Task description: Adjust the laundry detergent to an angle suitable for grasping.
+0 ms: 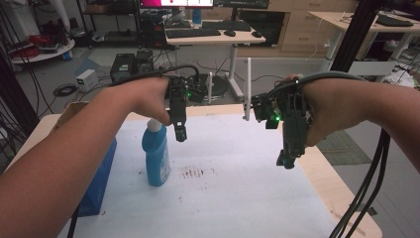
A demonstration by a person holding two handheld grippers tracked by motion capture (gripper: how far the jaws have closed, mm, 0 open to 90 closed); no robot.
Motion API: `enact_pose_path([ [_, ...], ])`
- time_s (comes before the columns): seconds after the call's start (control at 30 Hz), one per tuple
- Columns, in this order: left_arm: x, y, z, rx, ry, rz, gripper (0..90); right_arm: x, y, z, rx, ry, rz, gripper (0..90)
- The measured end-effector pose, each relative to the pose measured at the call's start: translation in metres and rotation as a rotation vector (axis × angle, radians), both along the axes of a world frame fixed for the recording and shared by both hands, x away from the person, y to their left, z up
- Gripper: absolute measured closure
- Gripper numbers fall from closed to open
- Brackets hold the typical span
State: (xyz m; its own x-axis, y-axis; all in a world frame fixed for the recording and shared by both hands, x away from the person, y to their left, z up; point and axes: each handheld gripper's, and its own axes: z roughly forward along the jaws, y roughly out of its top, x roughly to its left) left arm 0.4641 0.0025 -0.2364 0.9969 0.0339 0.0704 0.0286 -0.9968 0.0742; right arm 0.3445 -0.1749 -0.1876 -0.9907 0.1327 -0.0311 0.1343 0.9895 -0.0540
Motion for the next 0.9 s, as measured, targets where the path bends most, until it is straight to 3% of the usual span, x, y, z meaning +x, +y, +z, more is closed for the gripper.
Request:
enact_pose_path([
  [0.47,0.000,-0.003,-0.001,0.010,0.011,0.004,3.7,0.001,-0.008,0.002,0.010,-0.016,-0.009,1.2],
  [0.73,-0.003,0.001,0.007,-0.014,0.005,0.006,3.7,-0.003,-0.003,0.004,0.002,-0.019,0.002,1.2],
  [0.9,-0.005,0.003,0.009,-0.006,-0.001,-0.001,3.7,-0.007,0.000,0.007,0.009,-0.032,-0.003,1.2],
])
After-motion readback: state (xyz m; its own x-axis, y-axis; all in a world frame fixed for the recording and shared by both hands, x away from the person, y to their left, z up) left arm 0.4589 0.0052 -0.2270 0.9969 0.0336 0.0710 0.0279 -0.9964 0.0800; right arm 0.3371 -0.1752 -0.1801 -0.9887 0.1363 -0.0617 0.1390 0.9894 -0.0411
